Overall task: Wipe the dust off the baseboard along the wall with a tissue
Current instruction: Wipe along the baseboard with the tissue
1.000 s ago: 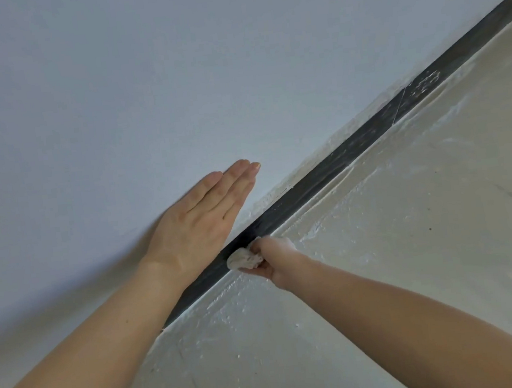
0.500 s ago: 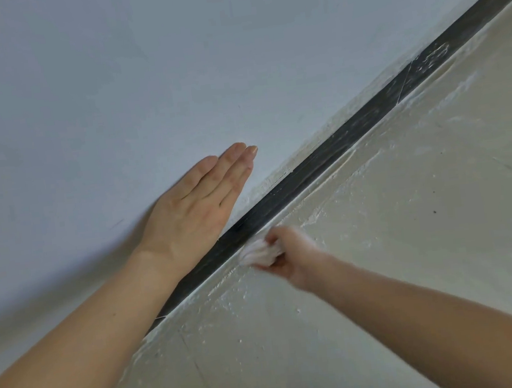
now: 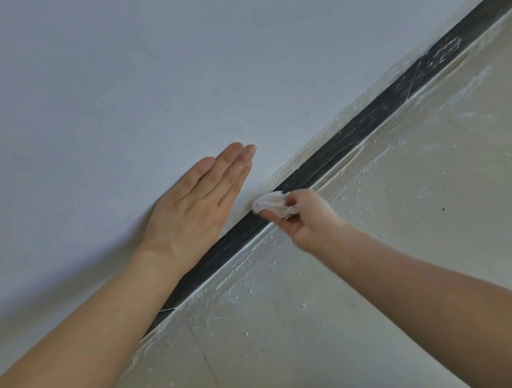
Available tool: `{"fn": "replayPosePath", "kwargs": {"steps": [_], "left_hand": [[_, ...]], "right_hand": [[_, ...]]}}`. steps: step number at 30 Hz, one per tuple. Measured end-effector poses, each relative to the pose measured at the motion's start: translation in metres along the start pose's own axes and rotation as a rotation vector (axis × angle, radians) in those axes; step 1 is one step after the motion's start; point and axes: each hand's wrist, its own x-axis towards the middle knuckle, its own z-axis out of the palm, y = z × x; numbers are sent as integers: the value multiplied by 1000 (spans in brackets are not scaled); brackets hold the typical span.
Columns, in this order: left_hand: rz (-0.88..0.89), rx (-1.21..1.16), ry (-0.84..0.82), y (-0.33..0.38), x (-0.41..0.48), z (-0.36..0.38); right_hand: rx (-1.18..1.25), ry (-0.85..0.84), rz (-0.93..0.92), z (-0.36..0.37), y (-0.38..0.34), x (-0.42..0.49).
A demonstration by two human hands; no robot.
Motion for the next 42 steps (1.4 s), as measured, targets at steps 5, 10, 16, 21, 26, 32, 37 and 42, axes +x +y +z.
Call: {"fn": "replayPosePath", "kwargs": {"steps": [5,10,16,21,26,32,37,42], "left_hand": [[-24,-86,20,3,15,0],[-29,-144,110,13,60,-3],[-19,-97,153,27,102,0],[-9,-64,164,29,100,9],[-13,-44,162,29,100,12],[-39,-38,108,27,103,9],[-31,0,99,27,104,5],[-35,-13,139,30,105,7]], "right_hand": [[153,146,-212,-38,-55,8],[-76,99,-74,-46,-46,10],[-130,16,-102,-30,-54,31],[-95,155,-359,-51,-135,39],[88,232,-592,-81,-198,26],[-38,196,-319,-75,-134,-9],[-156,-98,-1,-43,-44,-1],[-59,-62,-220,-34,-86,17]]}}
